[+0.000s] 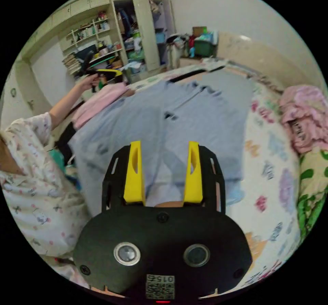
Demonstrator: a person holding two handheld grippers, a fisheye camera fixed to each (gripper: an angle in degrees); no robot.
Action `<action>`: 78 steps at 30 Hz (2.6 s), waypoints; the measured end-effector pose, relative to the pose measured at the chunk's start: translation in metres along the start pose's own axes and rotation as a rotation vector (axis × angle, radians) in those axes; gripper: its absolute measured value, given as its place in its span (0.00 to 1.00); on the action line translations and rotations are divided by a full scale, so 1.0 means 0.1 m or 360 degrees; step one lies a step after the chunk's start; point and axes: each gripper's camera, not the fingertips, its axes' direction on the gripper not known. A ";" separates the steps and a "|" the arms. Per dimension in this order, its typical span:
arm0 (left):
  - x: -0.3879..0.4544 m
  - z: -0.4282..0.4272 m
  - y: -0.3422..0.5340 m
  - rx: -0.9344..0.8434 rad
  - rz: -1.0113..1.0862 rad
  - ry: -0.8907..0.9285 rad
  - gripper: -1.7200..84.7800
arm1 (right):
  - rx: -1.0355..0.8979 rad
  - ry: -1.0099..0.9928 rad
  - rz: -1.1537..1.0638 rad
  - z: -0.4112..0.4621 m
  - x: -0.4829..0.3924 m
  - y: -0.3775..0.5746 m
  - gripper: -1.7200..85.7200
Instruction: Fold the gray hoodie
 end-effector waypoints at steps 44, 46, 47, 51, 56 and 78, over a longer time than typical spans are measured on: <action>1.15 -2.05 4.14 0.0153 0.0139 0.0395 0.02 | 0.0025 -0.0527 0.0414 -2.45 -0.60 1.70 0.07; 1.02 -2.16 4.22 0.0172 -0.0025 0.0382 0.03 | 0.0071 -0.0552 0.0511 -2.67 -0.50 1.77 0.08; 0.90 -2.20 4.31 0.0168 -0.0175 0.0383 0.03 | 0.0132 -0.0582 0.0588 -2.81 -0.44 1.86 0.10; 0.68 -2.37 4.86 0.0348 -0.0530 0.0682 0.09 | 0.0263 -0.0771 0.0741 -3.00 -0.42 2.16 0.16; 0.82 -2.13 5.01 0.0255 -0.0556 0.1029 0.14 | 0.0225 -0.0911 0.0686 -2.89 -0.62 2.15 0.19; -0.76 -3.47 5.19 0.0402 -0.0905 0.0595 0.11 | 0.0435 -0.0541 0.0996 -3.43 0.05 2.48 0.15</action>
